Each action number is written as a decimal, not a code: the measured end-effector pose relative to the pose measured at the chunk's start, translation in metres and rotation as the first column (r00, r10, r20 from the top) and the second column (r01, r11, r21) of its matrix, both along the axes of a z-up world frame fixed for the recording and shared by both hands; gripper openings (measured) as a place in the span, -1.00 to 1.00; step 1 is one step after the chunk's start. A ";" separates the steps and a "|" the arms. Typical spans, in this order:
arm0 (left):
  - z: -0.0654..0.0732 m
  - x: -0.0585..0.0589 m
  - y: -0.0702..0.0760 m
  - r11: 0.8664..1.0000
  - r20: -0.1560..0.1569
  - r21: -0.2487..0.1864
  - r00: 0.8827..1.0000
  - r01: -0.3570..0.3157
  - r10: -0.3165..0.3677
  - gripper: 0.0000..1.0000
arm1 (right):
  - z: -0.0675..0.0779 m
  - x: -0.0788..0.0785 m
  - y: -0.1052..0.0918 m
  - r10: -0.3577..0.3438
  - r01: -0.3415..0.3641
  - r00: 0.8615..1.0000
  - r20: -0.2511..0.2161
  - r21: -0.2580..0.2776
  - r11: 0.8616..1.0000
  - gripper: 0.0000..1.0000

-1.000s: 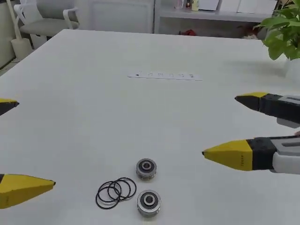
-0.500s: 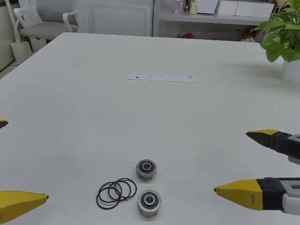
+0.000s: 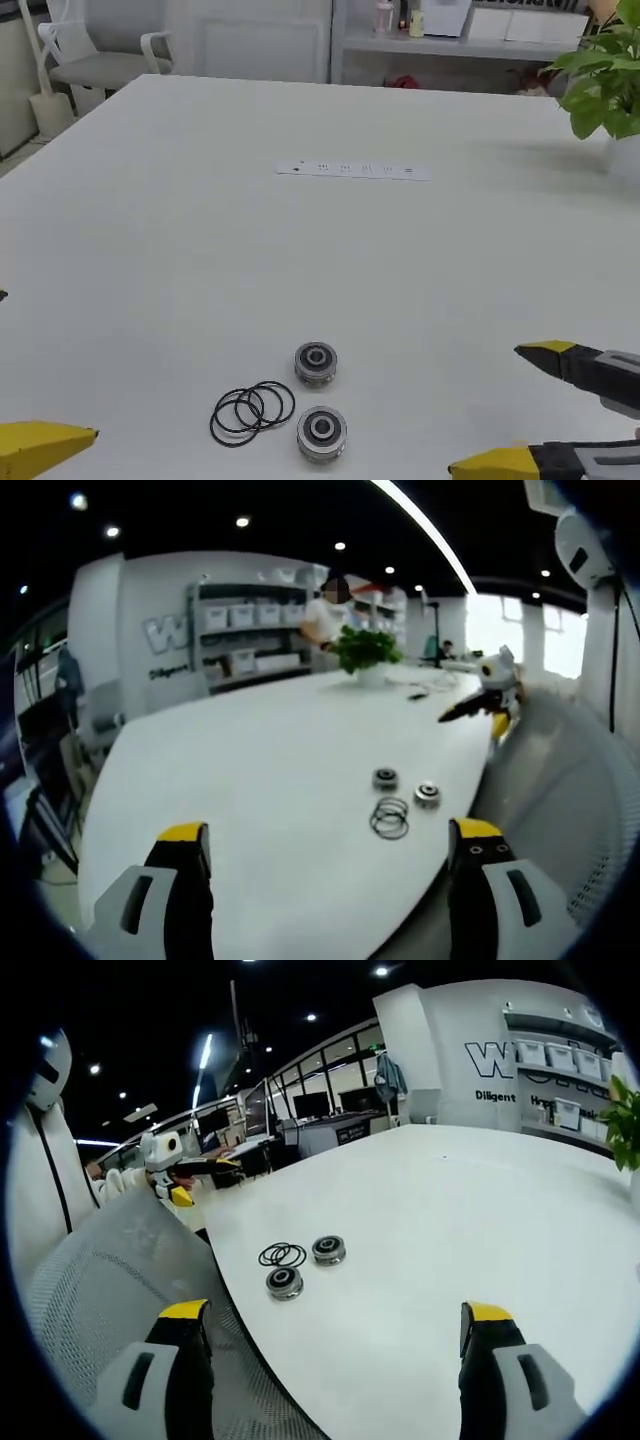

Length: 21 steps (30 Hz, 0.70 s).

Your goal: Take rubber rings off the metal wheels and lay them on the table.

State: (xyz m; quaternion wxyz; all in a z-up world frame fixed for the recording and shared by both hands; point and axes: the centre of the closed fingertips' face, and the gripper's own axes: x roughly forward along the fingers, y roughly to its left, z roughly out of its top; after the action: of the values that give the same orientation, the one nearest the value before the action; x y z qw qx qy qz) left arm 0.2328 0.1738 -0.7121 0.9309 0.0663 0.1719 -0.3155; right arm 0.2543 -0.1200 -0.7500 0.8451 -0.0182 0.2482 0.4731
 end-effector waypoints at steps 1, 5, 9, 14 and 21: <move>-0.002 0.000 0.001 1.000 -0.005 0.002 1.000 -0.004 0.004 1.00 | -0.002 -0.001 0.000 0.000 0.000 1.000 -0.005 -0.004 1.000 1.00; -0.011 -0.001 0.005 1.000 -0.025 0.014 0.999 -0.019 0.019 1.00 | -0.011 -0.004 -0.001 0.006 -0.006 1.000 -0.022 -0.028 1.000 1.00; -0.018 -0.001 0.007 0.999 -0.044 0.013 0.999 -0.030 0.031 1.00 | -0.018 -0.005 -0.005 0.004 -0.006 0.999 -0.038 -0.042 0.999 1.00; -0.023 -0.002 0.008 0.999 -0.064 0.020 0.997 -0.034 0.035 1.00 | -0.024 -0.006 -0.010 -0.004 0.001 0.999 -0.051 -0.057 0.998 1.00; -0.025 -0.003 0.007 0.999 -0.071 0.019 0.997 -0.035 0.036 1.00 | -0.029 -0.007 -0.016 -0.016 0.012 0.998 -0.060 -0.069 0.998 0.99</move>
State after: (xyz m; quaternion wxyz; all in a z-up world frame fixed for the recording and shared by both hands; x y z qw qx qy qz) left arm 0.2295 0.1811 -0.7368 0.9290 0.0599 0.2089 -0.2995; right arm 0.2470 -0.1358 -0.7786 0.8394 -0.0310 0.2898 0.4588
